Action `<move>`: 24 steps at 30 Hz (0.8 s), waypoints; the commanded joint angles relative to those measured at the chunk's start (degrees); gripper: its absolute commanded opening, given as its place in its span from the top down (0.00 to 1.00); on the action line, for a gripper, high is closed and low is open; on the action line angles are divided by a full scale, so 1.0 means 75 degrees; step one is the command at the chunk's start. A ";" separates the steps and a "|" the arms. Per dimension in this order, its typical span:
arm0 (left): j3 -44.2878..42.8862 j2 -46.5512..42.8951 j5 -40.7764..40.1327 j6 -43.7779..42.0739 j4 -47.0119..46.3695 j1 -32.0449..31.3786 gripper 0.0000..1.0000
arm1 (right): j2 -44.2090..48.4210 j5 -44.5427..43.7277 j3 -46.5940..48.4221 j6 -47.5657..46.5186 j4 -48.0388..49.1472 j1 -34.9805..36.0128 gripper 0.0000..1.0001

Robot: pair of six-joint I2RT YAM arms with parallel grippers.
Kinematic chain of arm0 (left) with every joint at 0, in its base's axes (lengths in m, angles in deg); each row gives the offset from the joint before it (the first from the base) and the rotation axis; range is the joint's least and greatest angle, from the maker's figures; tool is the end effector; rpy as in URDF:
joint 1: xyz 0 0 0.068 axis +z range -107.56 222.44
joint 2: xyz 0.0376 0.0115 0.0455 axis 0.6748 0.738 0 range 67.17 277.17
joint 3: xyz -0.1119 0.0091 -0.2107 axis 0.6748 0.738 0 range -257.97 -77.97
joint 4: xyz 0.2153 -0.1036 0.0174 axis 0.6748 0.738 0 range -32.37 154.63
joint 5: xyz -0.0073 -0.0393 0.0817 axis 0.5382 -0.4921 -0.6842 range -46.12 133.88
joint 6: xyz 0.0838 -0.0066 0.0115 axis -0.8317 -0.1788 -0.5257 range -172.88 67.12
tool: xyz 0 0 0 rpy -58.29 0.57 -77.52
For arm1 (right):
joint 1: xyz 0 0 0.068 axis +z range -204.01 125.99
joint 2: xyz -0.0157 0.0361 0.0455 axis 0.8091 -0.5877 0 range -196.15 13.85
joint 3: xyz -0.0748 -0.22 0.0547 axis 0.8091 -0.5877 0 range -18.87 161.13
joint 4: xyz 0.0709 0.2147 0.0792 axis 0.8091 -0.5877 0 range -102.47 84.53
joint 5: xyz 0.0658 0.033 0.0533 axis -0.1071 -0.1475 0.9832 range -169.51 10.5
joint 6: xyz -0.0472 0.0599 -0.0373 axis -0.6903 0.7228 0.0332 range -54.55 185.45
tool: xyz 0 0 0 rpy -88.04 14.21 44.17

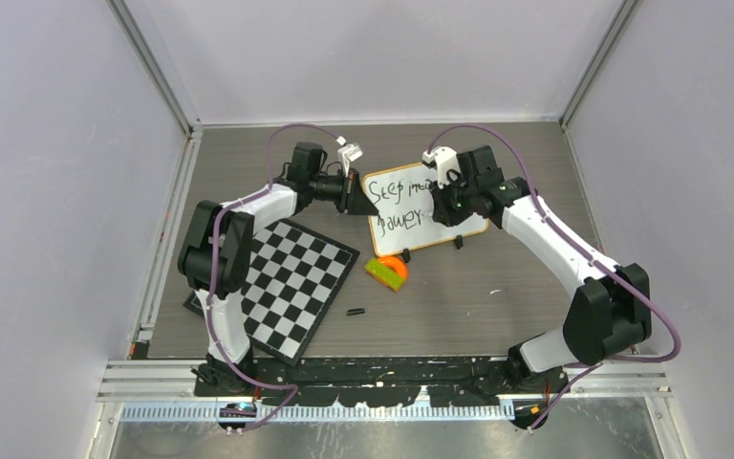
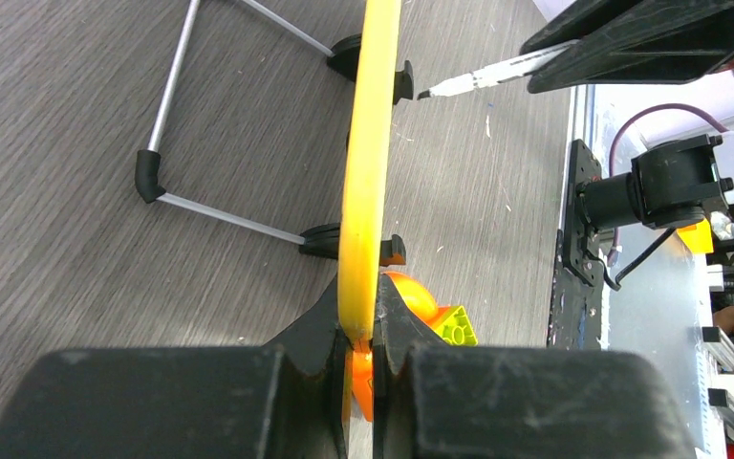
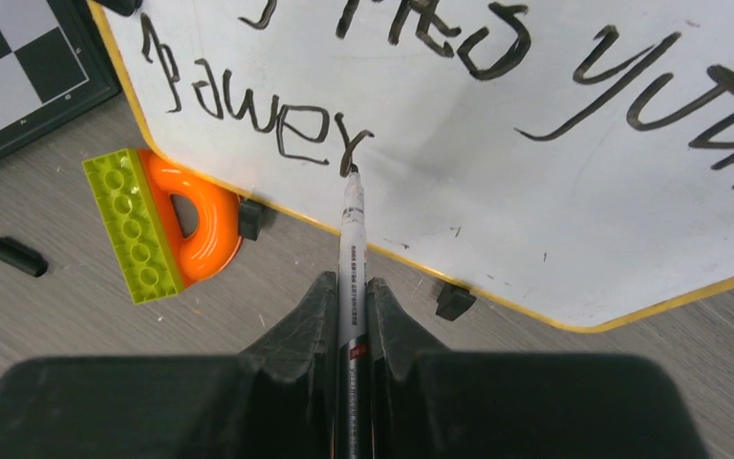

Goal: Write a sentence on the whiteboard

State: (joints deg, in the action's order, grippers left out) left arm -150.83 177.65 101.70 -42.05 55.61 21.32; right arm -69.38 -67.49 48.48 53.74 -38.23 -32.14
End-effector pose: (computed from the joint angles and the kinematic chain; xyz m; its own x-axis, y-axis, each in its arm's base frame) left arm 0.3546 -0.2047 0.1737 -0.6900 0.1593 -0.7061 0.7170 0.2839 -0.6366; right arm 0.2908 0.1336 0.2274 -0.5821 -0.4475 -0.6790 -0.6231 0.7819 0.0189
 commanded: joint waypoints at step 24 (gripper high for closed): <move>-0.0125 -0.0175 -0.0368 -0.0424 0.0246 -0.0125 1.00 | -0.0377 -0.0708 0.0278 -0.0190 0.0243 -0.0035 1.00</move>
State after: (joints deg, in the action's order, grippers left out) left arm -150.86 177.63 101.46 -42.66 55.85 21.16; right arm -72.19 -71.49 48.41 52.47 -39.78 -32.12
